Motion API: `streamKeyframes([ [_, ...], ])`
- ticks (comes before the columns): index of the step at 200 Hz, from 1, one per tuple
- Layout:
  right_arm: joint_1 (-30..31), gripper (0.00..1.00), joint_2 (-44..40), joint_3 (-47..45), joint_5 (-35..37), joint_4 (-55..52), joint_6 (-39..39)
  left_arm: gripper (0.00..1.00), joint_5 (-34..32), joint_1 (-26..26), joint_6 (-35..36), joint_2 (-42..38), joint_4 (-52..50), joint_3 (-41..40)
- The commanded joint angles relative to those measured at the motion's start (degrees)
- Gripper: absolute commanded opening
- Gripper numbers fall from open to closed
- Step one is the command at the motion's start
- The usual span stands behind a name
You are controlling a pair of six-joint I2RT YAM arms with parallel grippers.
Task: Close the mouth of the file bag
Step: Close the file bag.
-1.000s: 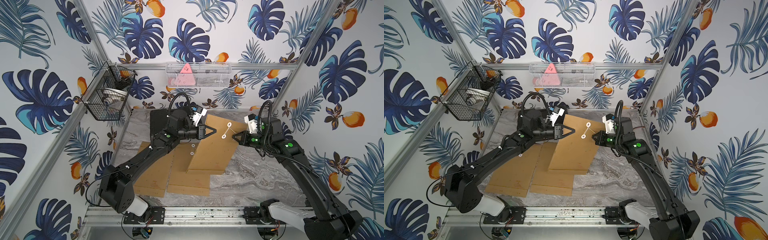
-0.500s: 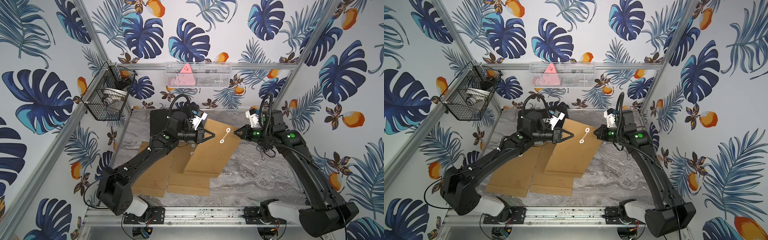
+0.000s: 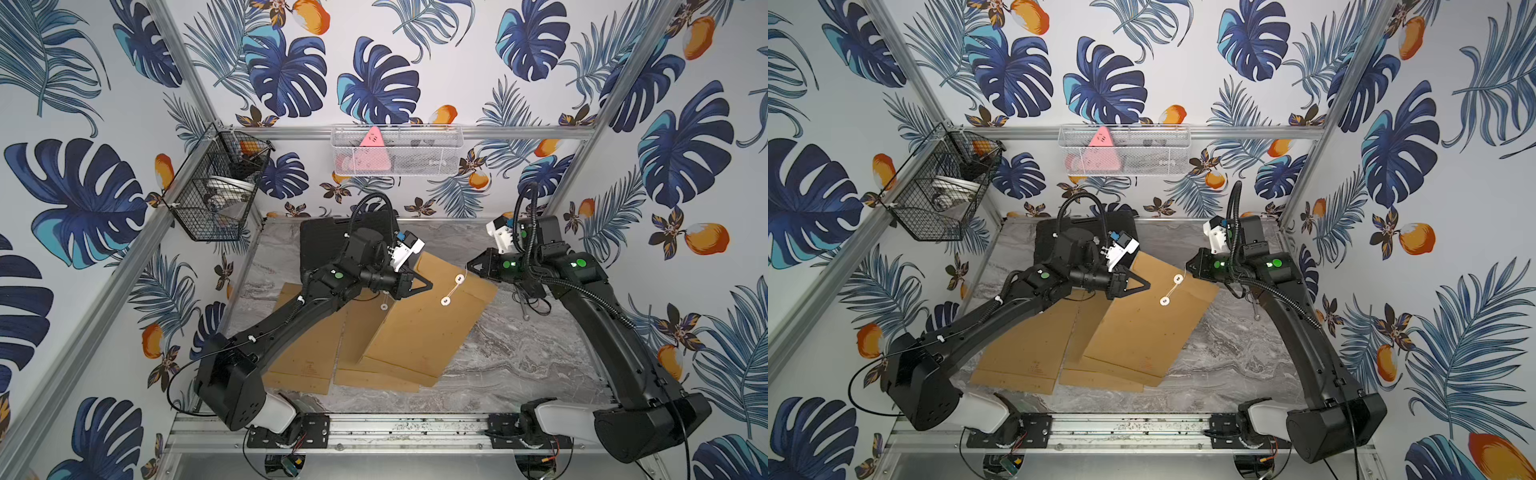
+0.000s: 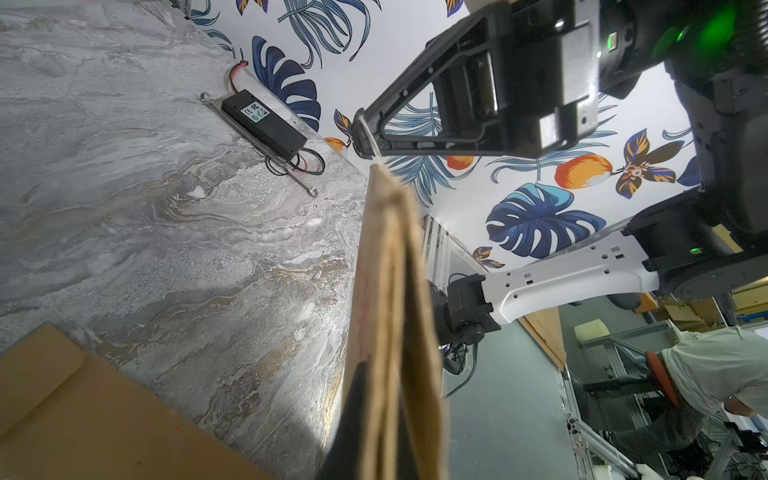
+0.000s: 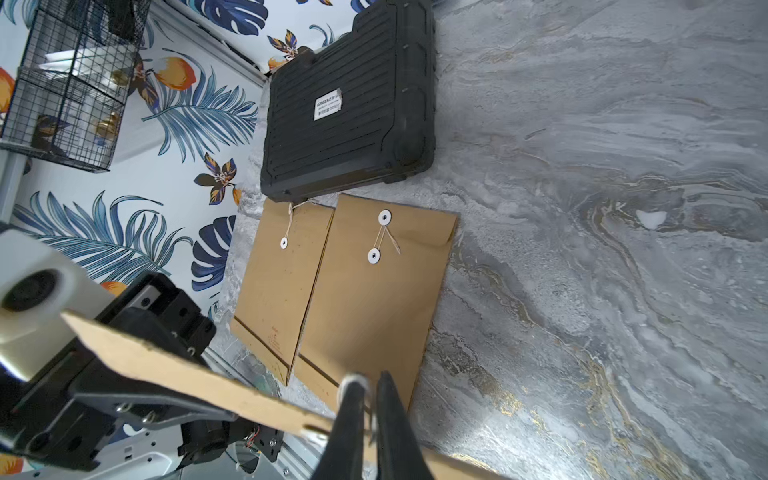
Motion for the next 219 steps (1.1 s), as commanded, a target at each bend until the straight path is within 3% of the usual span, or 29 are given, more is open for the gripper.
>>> streamKeyframes([
  [1,1.1,0.07,0.0,0.7,-2.6,0.3,1.2,0.00,0.2,-0.1,1.7,0.4,-0.6,0.8],
  [20,1.8,0.00,-0.3,0.4,-3.5,1.2,2.0,0.00,-0.1,-0.2,1.3,0.6,-0.5,0.8],
  [79,3.9,0.00,-0.4,-0.9,-3.3,3.3,3.2,0.00,0.1,-0.3,-0.3,1.3,0.8,0.8],
  [115,3.7,0.00,-1.6,-1.6,0.4,1.7,1.6,0.00,-1.5,-0.1,-1.3,0.6,0.5,0.7],
  [219,-1.8,0.00,-2.6,-3.9,9.0,-0.5,-3.2,0.00,-0.7,0.6,-3.9,-0.4,3.2,-0.7],
])
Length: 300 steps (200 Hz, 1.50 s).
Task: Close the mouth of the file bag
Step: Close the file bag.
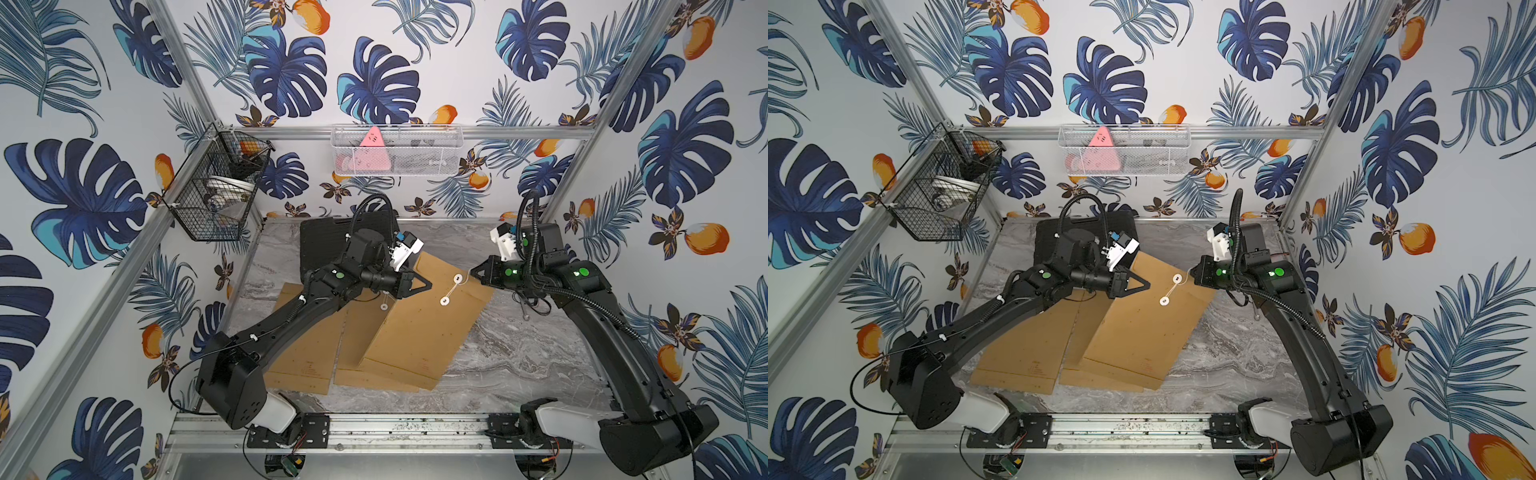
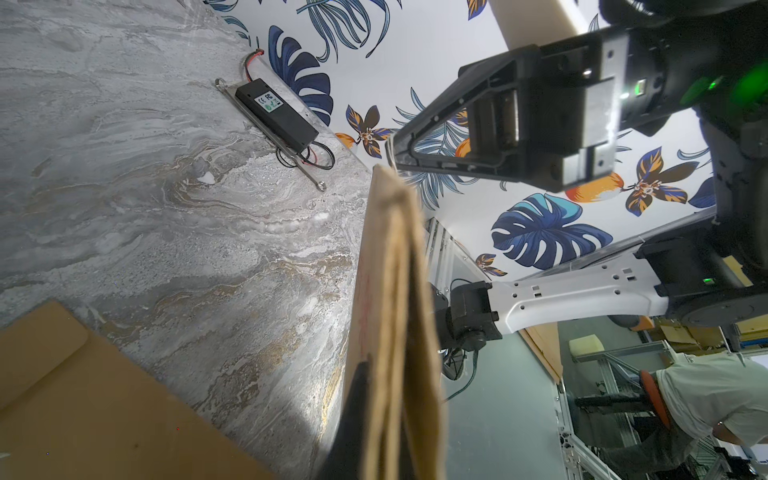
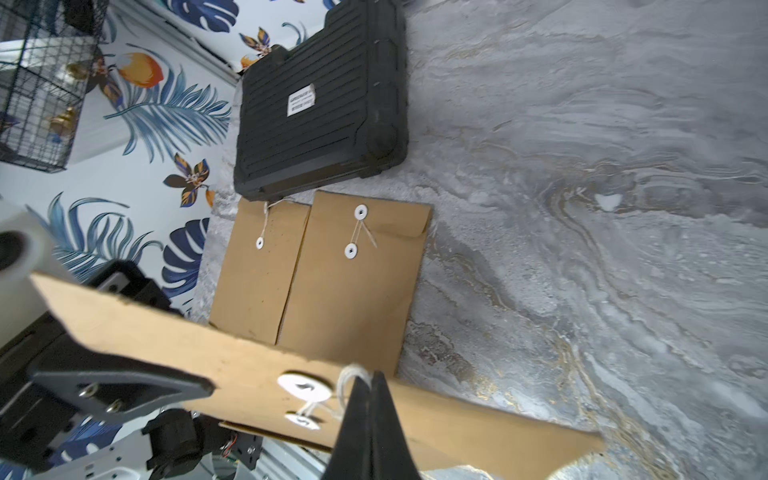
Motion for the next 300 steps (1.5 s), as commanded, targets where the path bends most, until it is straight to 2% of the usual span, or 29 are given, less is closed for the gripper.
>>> streamKeyframes([
  [1,-0.5,0.00,0.6,0.2,2.6,0.1,-2.1,0.00,1.0,0.1,-0.8,-0.5,3.2,-0.3],
  [62,-0.2,0.00,3.1,2.8,0.2,3.1,-0.8,0.00,2.2,-0.4,-2.7,-0.4,5.5,-1.5],
  [112,1.0,0.00,4.2,5.2,0.9,2.5,-0.6,0.00,2.3,-1.1,-3.1,0.5,6.4,-1.5],
  [173,8.8,0.00,5.9,8.3,3.6,2.5,0.4,0.00,1.6,-1.4,-3.2,0.7,6.4,-1.7],
  [264,10.7,0.00,2.8,1.7,-1.8,5.4,3.2,0.00,0.2,-0.8,-3.8,-0.1,6.7,-1.2],
  [274,10.7,0.06,2.1,0.8,-2.5,6.0,3.3,0.00,0.1,-0.4,-4.2,-0.1,7.4,-1.3],
  [300,10.7,0.10,0.8,-0.3,-3.3,6.0,3.2,0.00,-0.5,0.8,-5.2,-0.1,8.5,-1.4],
])
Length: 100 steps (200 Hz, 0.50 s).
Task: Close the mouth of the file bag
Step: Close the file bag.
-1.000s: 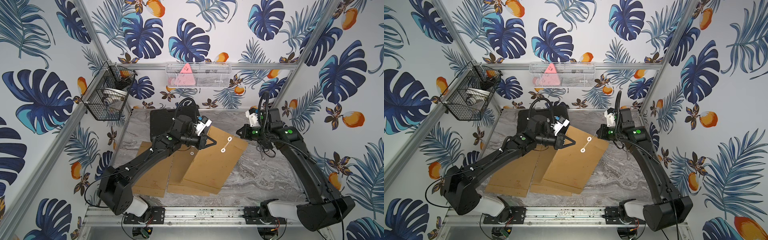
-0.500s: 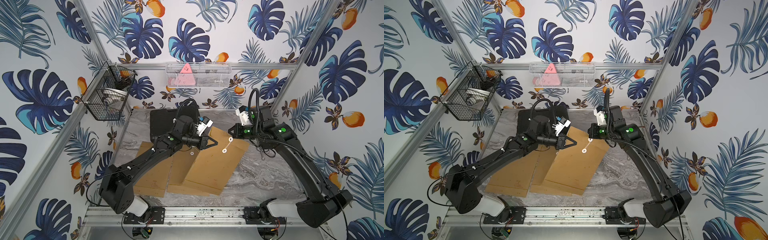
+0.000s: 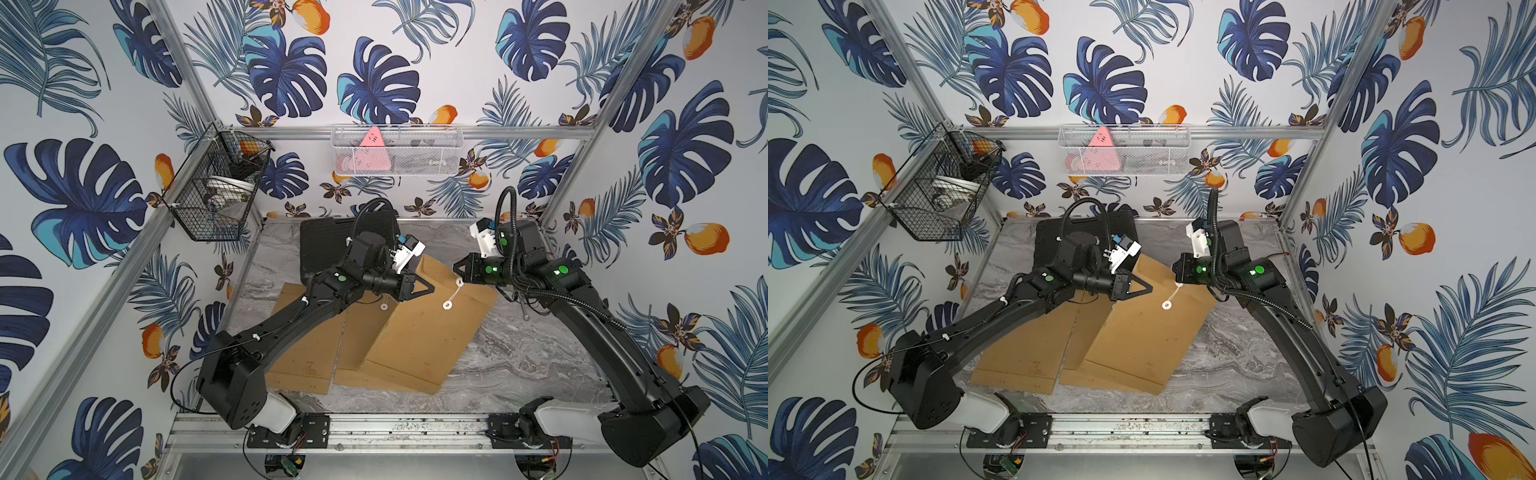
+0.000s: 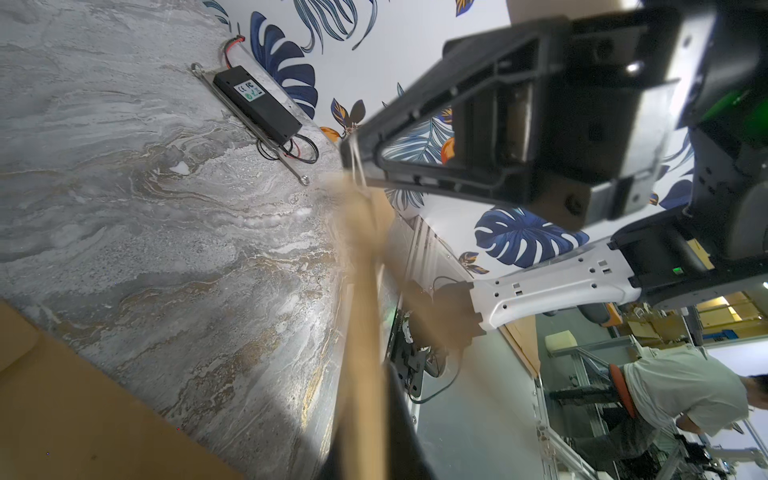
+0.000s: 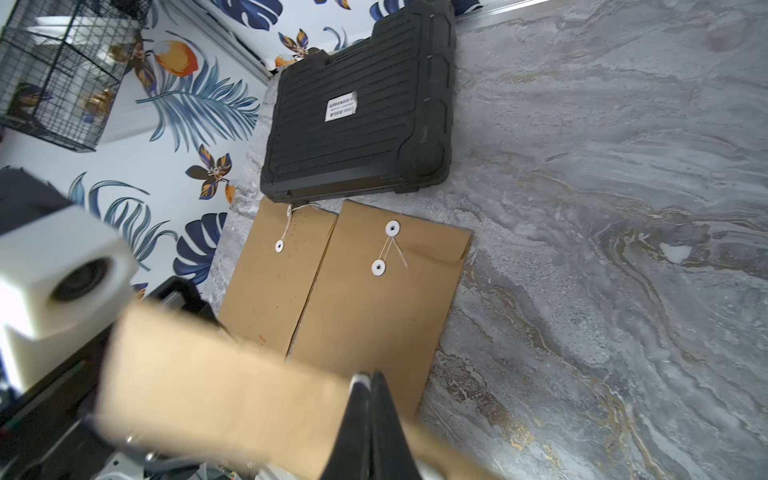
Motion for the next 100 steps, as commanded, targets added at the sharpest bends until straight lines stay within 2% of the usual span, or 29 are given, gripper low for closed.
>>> streamKeyframes([
  [1,0.1,0.10,-0.9,-0.5,-4.2,-0.2,0.2,0.00,-0.7,0.9,-0.8,-0.4,4.4,0.4],
  [44,-0.6,0.18,-2.1,0.2,-4.5,-2.2,-0.7,0.00,-2.9,3.6,-4.6,-0.3,8.6,0.1],
  [78,-5.1,0.46,-3.5,1.4,-7.4,-4.1,-2.1,0.00,-5.8,5.2,-13.6,0.7,18.2,-3.2],
  [100,-8.1,0.55,-4.0,1.8,-7.4,-5.5,-1.8,0.00,-8.0,5.3,-17.9,2.3,23.0,-4.3],
])
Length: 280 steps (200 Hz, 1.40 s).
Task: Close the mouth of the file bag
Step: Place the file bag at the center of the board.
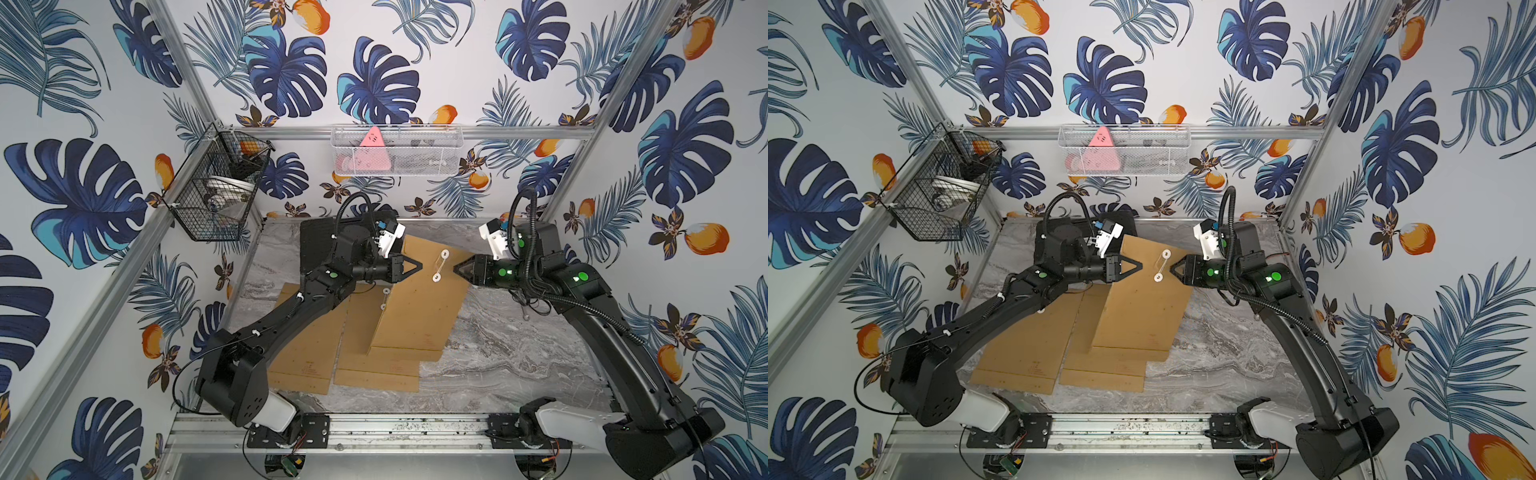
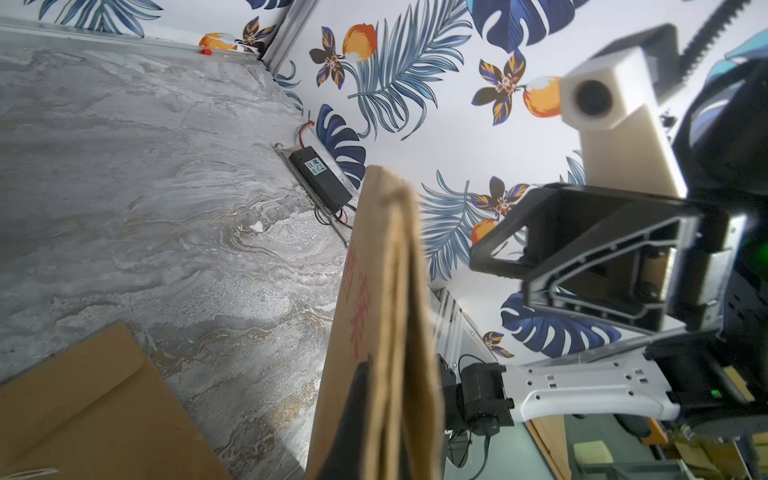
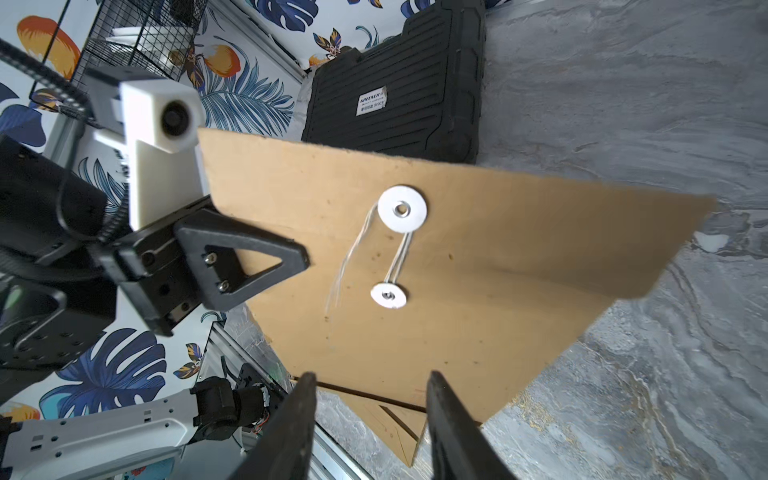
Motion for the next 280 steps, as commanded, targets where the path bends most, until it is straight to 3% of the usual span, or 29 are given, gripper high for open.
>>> streamKeyframes([
  [1,-2.5,0.56,-0.6,0.7,-1.3,-2.4,-0.6,0.00,-3.0,0.2,-7.3,1.3,10.1,-0.9],
  [26,-6.2,0.60,-1.5,-0.1,1.3,-1.5,1.9,0.00,-4.6,-0.3,-15.9,5.5,18.9,-2.5],
  [57,-8.6,0.61,-1.4,-0.5,3.5,0.3,3.8,0.00,-11.8,-5.2,-26.7,15.7,32.2,-3.3],
  [99,-8.7,0.63,-0.3,0.4,8.5,-1.5,2.9,0.00,-21.1,-9.0,-23.0,30.6,27.0,6.5],
  [132,-8.8,0.64,-0.4,-2.0,10.2,-0.7,2.6,0.00,-21.8,-10.2,-17.0,37.8,19.4,13.3],
  [155,-8.8,0.65,0.5,-2.1,11.2,-0.7,2.4,0.19,-20.8,-11.1,-1.6,39.3,1.6,20.7],
  [173,-9.0,0.68,2.0,-1.1,12.0,-0.7,2.0,0.50,-19.2,-10.5,6.3,41.0,-10.8,26.4],
  [183,-9.1,0.70,3.2,-0.5,12.5,-0.7,2.1,0.61,-19.3,-10.1,9.4,41.5,-17.2,28.7],
  [195,-9.2,0.74,4.9,0.2,13.3,-0.4,2.8,0.74,-21.7,-9.9,12.6,40.8,-22.8,29.4],
  [214,-9.7,0.80,7.3,1.8,14.6,0.4,4.0,0.85,-28.1,-8.8,15.5,37.1,-28.1,25.7],
  [243,-10.7,0.87,8.8,2.1,20.8,5.1,4.9,0.89,-32.0,-4.8,14.4,24.9,-25.8,12.9],
  [260,-11.3,0.91,5.4,-7.4,26.6,17.6,4.7,0.90,-37.1,-4.6,15.7,15.6,-22.6,6.2],
  [280,-11.6,0.97,1.5,-22.9,30.0,37.2,-3.4,0.93,-43.0,-4.6,18.4,3.0,-11.9,-5.6],
])
